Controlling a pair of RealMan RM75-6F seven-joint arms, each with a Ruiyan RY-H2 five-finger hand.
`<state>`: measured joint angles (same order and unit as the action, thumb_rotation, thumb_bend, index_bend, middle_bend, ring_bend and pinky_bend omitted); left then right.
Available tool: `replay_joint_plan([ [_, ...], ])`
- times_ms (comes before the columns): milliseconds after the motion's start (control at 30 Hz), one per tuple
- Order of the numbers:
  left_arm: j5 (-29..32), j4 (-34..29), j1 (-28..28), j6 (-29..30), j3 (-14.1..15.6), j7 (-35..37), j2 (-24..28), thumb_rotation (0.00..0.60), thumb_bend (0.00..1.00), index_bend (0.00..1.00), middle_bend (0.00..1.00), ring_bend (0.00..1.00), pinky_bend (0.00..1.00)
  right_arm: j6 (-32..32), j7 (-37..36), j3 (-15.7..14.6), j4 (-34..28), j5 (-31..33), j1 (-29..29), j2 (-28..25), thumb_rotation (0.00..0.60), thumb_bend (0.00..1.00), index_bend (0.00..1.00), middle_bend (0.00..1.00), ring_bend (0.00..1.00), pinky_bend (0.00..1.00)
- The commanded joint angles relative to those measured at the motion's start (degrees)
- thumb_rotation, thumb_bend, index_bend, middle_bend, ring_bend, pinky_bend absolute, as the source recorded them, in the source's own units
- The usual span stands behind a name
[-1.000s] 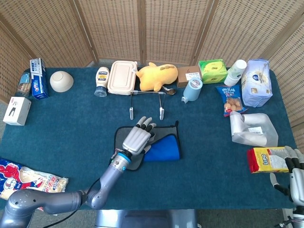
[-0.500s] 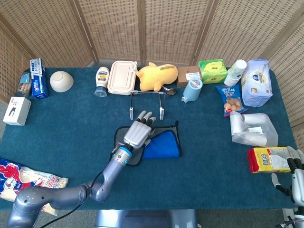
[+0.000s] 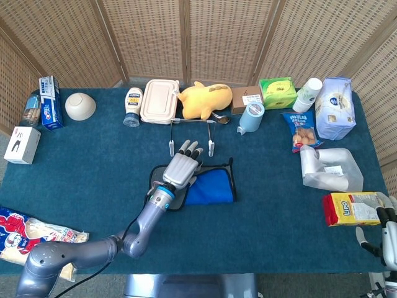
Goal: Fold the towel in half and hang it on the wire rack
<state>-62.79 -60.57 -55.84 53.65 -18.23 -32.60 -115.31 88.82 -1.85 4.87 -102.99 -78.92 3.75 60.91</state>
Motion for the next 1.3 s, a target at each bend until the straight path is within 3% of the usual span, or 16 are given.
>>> replay_joint_plan([
  [33,0.2,1.1,-0.6,-0.4,0.0,0.0,-0.7,0.6,0.43,0.52,0.19,0.0,0.0,0.1,0.0,0.0,-0.1,0.1,0.1,-0.1,0.6,0.35,0.24,0.11,0.0,0.0],
  [567,0.0,4.4,-2.2,-0.9,0.6,-0.4,-2.1,0.6,0.41,0.49,0.18,0.0,0.0,0.5,-0.1,0.0,-0.2,-0.1,0.5,-0.2,0.6,0.35,0.23,0.11,0.0,0.0],
  [667,0.2,5.0,-2.4,-1.0,0.5,-0.5,-2.2,0.6,0.4,0.43,0.16,0.0,0.0,0.5,-0.1,0.0,-0.2,-0.1,0.5,-0.2,0.6,0.35,0.23,0.11,0.0,0.0],
  [900,0.5,3.4,-2.0,-0.6,0.5,-0.6,-1.2,0.6,0.33,0.11,0.05,0.0,0.0,0.4,0.1,0.1,-0.5,-0.2,0.4,-0.3,0.6,0.35,0.23,0.11,0.0,0.0],
  [1000,0.3,1.8,-1.6,0.0,0.7,-0.4,-0.4,0.6,0.31,0.03,0.01,0.0,0.0,0.3,0.3,0.0,-0.6,-0.3,0.3,-0.2,0.6,0.35,0.23,0.11,0.0,0.0],
  [1133,-0.5,0.1,-1.1,1.0,1.0,0.1,0.5,0.6,0.31,0.0,0.0,0.0,0.0,0.3,0.5,0.1,-0.8,-0.4,0.3,-0.2,0.6,0.35,0.23,0.11,0.0,0.0],
  [1300,-2.8,-5.6,0.7,2.5,1.4,6.1,2.8,0.6,0.3,0.04,0.01,0.0,0.0,0.3,0.7,0.1,-1.1,-0.4,0.3,-0.3,0.6,0.35,0.23,0.11,0.0,0.0],
])
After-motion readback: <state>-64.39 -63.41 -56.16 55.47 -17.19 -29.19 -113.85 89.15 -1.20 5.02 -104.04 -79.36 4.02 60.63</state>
